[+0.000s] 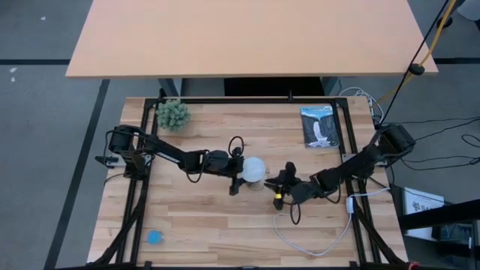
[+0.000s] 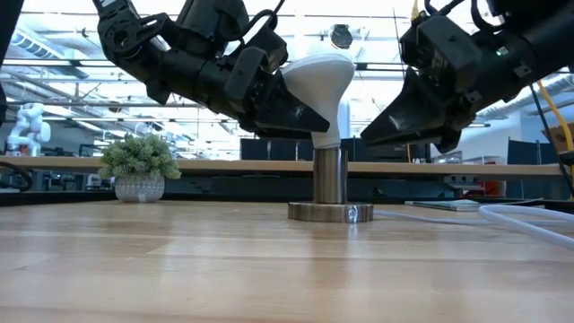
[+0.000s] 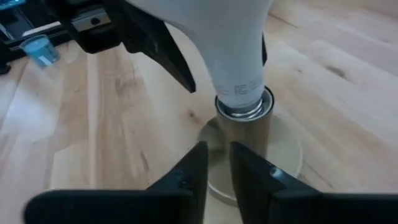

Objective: Screw lightbulb
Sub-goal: Insert the white light bulb into the gold lamp

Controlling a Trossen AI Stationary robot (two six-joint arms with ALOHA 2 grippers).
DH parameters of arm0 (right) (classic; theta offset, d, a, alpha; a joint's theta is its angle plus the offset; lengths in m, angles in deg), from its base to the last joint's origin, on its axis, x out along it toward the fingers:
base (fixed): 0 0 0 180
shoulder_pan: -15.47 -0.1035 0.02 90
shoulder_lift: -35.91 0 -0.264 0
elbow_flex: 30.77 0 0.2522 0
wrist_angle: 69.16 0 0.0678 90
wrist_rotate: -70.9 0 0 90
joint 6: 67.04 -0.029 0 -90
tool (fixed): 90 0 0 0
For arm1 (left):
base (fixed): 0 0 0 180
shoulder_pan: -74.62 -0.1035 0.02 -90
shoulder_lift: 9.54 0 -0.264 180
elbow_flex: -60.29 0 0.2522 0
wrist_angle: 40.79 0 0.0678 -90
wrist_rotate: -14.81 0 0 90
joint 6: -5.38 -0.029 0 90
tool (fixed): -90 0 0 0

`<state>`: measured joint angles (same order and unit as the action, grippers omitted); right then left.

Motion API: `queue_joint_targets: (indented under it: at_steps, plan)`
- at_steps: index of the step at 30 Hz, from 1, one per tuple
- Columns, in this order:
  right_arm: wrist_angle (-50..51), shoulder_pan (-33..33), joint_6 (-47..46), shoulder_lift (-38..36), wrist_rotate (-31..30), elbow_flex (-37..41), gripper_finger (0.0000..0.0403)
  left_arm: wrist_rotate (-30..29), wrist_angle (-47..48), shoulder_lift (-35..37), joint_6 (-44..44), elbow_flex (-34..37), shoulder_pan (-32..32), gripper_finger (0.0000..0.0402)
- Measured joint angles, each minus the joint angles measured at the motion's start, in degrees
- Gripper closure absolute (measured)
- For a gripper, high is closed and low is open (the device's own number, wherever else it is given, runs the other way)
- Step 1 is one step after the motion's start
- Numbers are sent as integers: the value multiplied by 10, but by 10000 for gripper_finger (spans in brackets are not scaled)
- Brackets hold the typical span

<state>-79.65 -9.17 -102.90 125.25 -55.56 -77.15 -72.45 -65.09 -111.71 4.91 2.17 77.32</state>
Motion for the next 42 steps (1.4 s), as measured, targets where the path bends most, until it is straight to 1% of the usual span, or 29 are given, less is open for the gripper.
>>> queue_joint_targets:
  at_steps: [4, 5, 8, 14, 16, 17, 21, 27, 29, 32, 33, 36, 42]
  plan:
    - [0, 7, 16, 0, 1, 0, 391, 1, 1, 0, 2, -9, -2, 170]
    - [-2, 10, 22, 0, 1, 0, 396, 6, 0, 0, 2, -11, -2, 170]
    - [-3, 16, 25, 0, -8, 0, 393, 17, 7, 0, 2, -15, -5, 170]
    - [-3, 18, 40, 0, -86, 0, 397, 17, 28, 0, 2, -16, -9, 170]
    - [-5, 21, 40, 0, -94, 0, 401, 17, 25, 0, 2, -16, -9, 170]
    - [-7, 23, 41, 0, -86, 0, 401, 17, 23, 0, 2, -16, -9, 170]
    - [-23, 35, 52, 0, -21, 0, 402, 17, 17, 0, 2, -16, -9, 170]
    - [-26, 58, 46, 0, -21, 0, 403, 18, 16, 0, 1, -16, -9, 170]
    - [-37, 63, 56, 0, 16, 0, 403, 18, 16, 0, 1, -16, -9, 170]
    - [-63, 68, 81, 0, 98, 0, 403, 18, 15, 0, 1, -16, -9, 170]
    - [-64, 69, 85, 0, 110, 0, 403, 18, 15, 0, 1, -16, -9, 170]
    - [-54, 71, 80, 0, 101, 0, 403, 18, 13, 0, 1, -16, -9, 170]
    - [-26, 73, 41, 0, 18, 0, 403, 18, 13, 0, 1, -16, -9, 170]
